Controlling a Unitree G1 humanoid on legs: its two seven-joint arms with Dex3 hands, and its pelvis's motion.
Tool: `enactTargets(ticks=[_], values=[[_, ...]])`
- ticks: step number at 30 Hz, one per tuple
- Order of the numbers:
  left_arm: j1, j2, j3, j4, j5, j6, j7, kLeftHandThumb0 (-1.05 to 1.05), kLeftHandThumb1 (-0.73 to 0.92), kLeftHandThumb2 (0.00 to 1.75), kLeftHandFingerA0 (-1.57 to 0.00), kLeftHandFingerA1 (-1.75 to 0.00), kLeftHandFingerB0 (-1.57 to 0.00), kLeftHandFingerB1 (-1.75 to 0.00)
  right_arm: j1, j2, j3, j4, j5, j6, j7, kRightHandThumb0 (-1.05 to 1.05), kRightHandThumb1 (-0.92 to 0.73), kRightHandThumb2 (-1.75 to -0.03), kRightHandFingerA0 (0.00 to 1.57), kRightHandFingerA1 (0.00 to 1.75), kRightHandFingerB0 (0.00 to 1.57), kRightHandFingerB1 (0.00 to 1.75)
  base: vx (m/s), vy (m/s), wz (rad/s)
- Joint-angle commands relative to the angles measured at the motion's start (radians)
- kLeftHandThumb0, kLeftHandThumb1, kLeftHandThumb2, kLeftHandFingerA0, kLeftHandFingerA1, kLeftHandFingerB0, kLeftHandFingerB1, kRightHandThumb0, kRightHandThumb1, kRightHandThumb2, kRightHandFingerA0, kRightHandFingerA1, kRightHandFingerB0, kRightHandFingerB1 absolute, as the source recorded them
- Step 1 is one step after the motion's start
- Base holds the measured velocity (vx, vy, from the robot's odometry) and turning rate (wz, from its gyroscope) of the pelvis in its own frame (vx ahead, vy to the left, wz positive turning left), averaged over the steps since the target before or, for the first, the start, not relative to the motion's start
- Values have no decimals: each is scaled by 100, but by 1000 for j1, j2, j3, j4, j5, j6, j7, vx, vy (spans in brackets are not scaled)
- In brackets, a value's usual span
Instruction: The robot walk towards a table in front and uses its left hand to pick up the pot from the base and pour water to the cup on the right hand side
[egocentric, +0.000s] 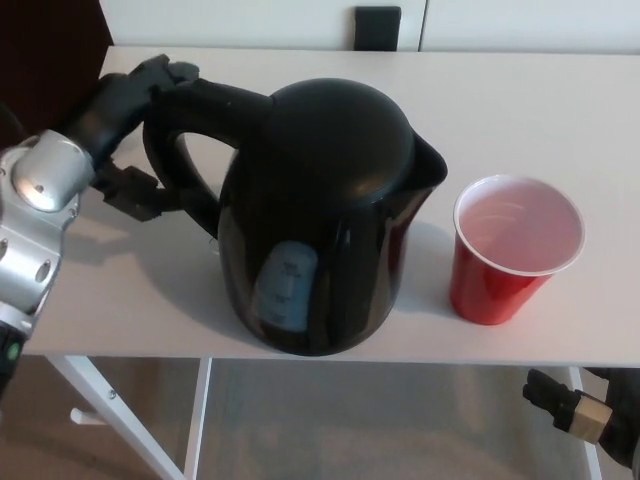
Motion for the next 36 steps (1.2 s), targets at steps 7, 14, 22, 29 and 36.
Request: enactTargets(ticks=[7, 14, 22, 29, 36], values=[[-50, 130, 46, 5, -10, -57, -139, -51, 35, 67, -10, -40, -5, -17, -67, -18, -13, -3, 1, -1, -22, -35, -58, -60, 58, 47, 28, 35, 0, 0, 0], [-25, 198, 118, -64, -44, -66, -197, -53, 35, 74, -1, -31, 0, -15, -70, -16, -8, 11, -3, -15, -18, -36, -57, -61, 59, 49, 27, 36, 0, 0, 0], [130, 304, 252, -192, -138, -73, -302, -60, 38, 75, 0, -20, 0, -8, -62, -10, -5, 19, 0, -21, -13, -32, -57, -57, 58, 47, 27, 34, 0, 0, 0], [522, 347, 645, -297, -354, -110, -394, -65, 40, 77, 0, -21, 0, -10, -65, -16, -8, 39, 4, -33, -1, -32, -57, -57, 57, 47, 26, 34, 0, 0, 0], [733, 41, 974, -30, -425, -123, -70, -59, 64, 76, -9, -35, -8, -33, -6, -32, -40, 86, 24, -68, 24, -26, -42, -88, 38, 61, 12, 48, 0, 0, 0]])
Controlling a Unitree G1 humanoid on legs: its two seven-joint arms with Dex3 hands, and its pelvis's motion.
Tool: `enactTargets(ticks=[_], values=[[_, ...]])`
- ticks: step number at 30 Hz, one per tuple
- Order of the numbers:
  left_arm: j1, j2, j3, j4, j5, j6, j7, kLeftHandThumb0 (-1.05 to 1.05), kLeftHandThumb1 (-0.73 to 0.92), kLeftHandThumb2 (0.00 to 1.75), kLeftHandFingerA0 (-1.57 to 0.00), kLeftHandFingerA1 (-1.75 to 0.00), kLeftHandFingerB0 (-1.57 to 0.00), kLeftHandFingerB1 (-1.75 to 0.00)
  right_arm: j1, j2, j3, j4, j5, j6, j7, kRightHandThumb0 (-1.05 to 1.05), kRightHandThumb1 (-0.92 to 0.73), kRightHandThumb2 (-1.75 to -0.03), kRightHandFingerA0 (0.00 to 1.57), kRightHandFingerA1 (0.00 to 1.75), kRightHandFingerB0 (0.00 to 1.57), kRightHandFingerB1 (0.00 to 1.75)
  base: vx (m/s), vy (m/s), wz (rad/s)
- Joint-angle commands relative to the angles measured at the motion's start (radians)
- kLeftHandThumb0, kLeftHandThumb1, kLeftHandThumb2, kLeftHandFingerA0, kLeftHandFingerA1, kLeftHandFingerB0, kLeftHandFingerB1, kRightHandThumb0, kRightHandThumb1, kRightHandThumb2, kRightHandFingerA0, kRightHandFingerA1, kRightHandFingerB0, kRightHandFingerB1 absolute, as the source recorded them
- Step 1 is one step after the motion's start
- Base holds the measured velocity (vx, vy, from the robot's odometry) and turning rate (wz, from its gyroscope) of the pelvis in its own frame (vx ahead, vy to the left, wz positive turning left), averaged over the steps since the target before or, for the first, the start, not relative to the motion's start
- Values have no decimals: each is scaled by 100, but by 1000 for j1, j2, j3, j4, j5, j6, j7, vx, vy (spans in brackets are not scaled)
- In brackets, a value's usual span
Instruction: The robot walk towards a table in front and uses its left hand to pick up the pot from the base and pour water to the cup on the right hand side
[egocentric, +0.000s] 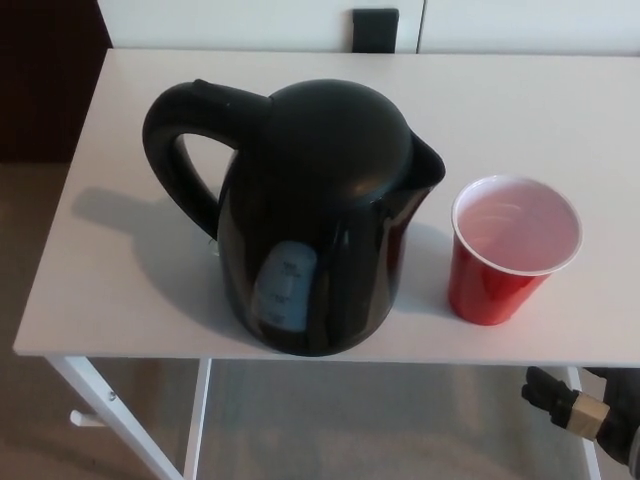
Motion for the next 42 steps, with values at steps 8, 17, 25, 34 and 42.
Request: enactTargets(ticks=[8, 17, 25, 34, 42], values=[[194, -330, 298, 689, -110, -265, 342, -64, 81, 64, -19, -32, -18, -30, 96, -35, -129, 117, 67, -169, 22, -36, -57, -57, 48, 45, 26, 35, 0, 0, 0], [194, -351, 113, 874, 7, -374, 352, -66, 89, 67, -28, -34, -30, -34, 110, -54, -198, 144, 76, -144, 10, -36, -59, -58, 50, 44, 27, 35, 0, 0, 0], [368, -430, -38, 513, -90, -294, 120, -65, 83, 65, -21, -34, -21, -30, 105, -49, -205, 151, 65, -158, 15, -37, -58, -57, 54, 44, 30, 35, 0, 0, 0], [355, -429, -78, 588, -143, -291, 54, -36, 50, 106, 0, -49, 0, -48, 98, -53, -212, 155, 77, -159, 29, -36, -60, -59, 50, 45, 27, 35, 0, 0, 0], [376, -419, -90, 570, -161, -304, 28, -36, 53, 107, 0, -49, 0, -48, 92, -56, -194, 154, 58, -169, 13, -38, -61, -59, 49, 43, 28, 35, 0, 0, 0]])
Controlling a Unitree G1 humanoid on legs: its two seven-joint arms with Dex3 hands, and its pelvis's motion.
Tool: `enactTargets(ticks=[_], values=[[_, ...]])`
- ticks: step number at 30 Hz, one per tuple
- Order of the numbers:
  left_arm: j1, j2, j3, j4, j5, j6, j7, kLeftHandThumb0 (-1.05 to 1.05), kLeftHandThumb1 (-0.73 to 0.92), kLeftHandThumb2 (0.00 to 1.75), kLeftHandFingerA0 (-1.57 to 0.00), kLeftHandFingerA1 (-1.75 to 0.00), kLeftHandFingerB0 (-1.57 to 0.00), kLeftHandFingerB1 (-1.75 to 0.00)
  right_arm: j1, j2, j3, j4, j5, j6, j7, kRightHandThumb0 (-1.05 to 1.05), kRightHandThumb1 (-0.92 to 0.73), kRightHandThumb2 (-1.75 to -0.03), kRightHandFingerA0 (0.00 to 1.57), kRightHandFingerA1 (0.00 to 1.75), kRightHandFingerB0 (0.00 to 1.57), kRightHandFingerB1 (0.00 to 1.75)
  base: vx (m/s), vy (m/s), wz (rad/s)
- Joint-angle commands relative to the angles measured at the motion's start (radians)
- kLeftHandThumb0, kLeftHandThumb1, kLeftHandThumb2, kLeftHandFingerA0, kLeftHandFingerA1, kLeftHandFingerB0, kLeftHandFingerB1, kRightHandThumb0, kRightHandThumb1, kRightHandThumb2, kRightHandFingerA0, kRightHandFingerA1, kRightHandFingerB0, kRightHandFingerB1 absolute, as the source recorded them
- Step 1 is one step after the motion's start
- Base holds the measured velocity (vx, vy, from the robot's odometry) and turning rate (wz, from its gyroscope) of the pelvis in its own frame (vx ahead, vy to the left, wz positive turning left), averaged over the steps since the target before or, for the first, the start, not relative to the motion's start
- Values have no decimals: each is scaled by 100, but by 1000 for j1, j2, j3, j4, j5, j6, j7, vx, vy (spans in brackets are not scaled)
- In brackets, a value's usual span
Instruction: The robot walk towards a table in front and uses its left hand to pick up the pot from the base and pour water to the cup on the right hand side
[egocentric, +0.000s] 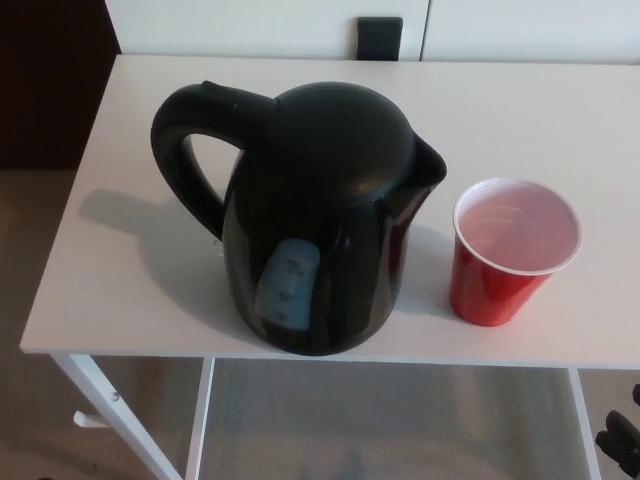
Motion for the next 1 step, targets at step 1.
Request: enactTargets(ticks=[1], values=[[12, 18, -3, 4, -34, -33, -31, -36, 53, 107, 0, -49, 0, -48, 5, -22, 13, -3, -6, -24, -8, -38, -61, -59, 49, 43, 28, 35, 0, 0, 0]])
